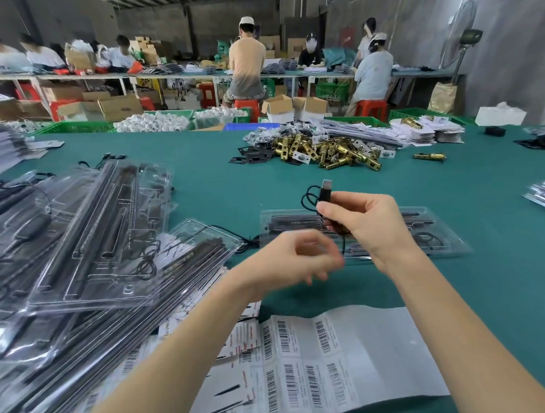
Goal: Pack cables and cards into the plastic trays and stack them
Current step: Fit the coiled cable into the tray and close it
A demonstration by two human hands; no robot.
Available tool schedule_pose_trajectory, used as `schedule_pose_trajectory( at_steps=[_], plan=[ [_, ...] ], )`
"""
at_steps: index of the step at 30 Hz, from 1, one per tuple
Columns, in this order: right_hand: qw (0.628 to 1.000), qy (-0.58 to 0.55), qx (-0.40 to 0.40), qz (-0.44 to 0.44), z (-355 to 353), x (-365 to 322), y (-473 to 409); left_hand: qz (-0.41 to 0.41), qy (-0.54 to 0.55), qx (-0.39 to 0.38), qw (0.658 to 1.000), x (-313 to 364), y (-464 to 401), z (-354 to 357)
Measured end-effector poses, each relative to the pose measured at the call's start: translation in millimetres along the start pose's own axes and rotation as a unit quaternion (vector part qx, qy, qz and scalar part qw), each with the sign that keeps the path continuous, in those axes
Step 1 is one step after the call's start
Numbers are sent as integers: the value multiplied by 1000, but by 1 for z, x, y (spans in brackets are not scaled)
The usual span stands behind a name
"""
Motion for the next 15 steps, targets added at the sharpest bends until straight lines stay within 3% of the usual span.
schedule_pose_trajectory(
  at_steps=[3, 7, 11, 15],
  plan=[
    [988, 143, -4, -50, -11, 6, 1, 16, -105, -8, 994, -6, 2, -5],
    [977, 196, -26, -85, -12, 12, 1, 37, -169, -35, 984, -5, 3, -8],
    [944, 302, -105, -81, -9, 20, 3, 82, -159, 84, 980, -6, 2, -21],
    [937, 299, -174, -39, -6, 22, 6, 89, -82, 165, 979, -8, 3, -31]
  ],
)
Point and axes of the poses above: each hand's wrist, its own y-axis away from the middle knuckle, its own z-axis out of the palm, x = y × z, the point moved 4 cm from there along -y, towards the middle knuckle, and after that the axes turned 1 degree about -y, right-handed, at the moved point
